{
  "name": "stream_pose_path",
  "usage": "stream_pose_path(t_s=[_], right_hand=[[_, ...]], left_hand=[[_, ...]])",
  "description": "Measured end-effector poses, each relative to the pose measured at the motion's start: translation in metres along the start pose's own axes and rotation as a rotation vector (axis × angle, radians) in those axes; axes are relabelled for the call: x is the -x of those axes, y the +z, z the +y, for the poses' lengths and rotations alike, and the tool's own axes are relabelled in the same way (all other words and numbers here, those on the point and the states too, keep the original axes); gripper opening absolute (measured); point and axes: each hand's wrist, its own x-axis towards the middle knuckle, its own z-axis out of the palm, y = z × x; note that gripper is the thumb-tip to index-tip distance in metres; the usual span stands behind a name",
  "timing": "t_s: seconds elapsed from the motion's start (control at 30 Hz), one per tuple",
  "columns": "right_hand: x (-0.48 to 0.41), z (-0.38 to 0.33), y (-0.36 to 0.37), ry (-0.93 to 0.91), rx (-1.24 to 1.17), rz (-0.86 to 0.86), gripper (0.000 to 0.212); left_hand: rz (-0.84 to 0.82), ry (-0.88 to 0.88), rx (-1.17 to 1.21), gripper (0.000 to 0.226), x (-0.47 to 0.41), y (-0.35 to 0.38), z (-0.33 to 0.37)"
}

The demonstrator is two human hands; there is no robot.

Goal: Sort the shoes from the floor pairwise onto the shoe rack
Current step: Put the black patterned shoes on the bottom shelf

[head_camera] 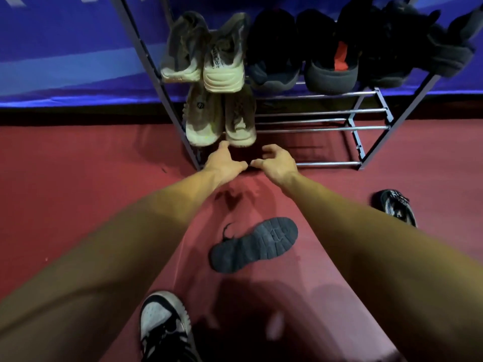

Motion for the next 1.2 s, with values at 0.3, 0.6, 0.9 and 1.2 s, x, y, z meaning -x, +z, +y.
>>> stream_pose_path(t_s=[0.3, 0.6, 0.9, 1.2], right_hand=[[0.060, 0.096, -0.011, 0.212, 0.168, -0.072, 0.061], [0.090, 0.165, 0.012, 0.341, 0.367, -0.151, 0.059], [0.093, 0.175, 0.048, 0.515, 0.123, -0.080, 0.084], [0.085, 0.159, 0.031, 0.538, 0.061, 0.043, 0.087]], left_hand=[[-0.316, 0.068, -0.332, 0.058, 0.041, 0.054, -0.048], [-0.492, 0.100, -0.494, 0.056, 0.060, 0.104, -0.076], [-0.438, 0.080, -0.707, 0.053, 0.058, 0.130, -0.094], [-0.447, 0.092, -0.510, 0.037, 0.066, 0.127, -0.067]])
